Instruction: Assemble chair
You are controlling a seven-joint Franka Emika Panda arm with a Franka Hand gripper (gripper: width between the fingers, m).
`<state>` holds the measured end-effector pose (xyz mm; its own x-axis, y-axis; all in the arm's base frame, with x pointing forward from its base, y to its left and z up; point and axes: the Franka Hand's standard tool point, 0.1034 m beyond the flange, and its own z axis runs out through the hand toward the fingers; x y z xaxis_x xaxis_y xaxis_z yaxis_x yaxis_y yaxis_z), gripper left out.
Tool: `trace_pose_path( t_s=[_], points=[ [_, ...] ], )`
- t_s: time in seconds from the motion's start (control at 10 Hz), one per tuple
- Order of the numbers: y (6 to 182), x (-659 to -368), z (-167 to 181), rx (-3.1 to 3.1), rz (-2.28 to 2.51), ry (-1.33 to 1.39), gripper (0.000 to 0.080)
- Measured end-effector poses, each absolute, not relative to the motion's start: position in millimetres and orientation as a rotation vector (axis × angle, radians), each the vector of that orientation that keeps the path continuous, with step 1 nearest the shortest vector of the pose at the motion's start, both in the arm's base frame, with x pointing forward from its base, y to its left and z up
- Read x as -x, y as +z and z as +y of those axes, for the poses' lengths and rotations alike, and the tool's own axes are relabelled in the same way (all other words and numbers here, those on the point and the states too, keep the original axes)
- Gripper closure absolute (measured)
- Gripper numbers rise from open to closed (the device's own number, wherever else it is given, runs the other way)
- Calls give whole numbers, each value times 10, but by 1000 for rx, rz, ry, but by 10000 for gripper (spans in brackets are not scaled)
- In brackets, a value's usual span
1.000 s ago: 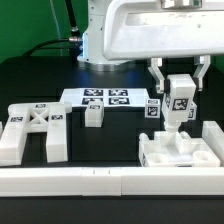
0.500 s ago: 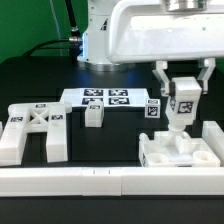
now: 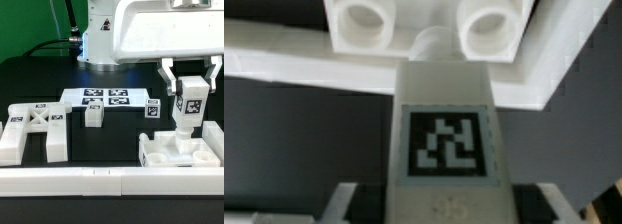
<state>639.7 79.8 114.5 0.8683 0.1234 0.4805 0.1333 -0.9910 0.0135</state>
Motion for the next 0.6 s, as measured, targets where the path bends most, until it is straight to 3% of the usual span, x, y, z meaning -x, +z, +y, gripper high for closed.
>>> trace_pose_path(
  t_s=[0.6],
  points=[
    [1037,-6586,990,3017,-253,-739,509]
  ],
)
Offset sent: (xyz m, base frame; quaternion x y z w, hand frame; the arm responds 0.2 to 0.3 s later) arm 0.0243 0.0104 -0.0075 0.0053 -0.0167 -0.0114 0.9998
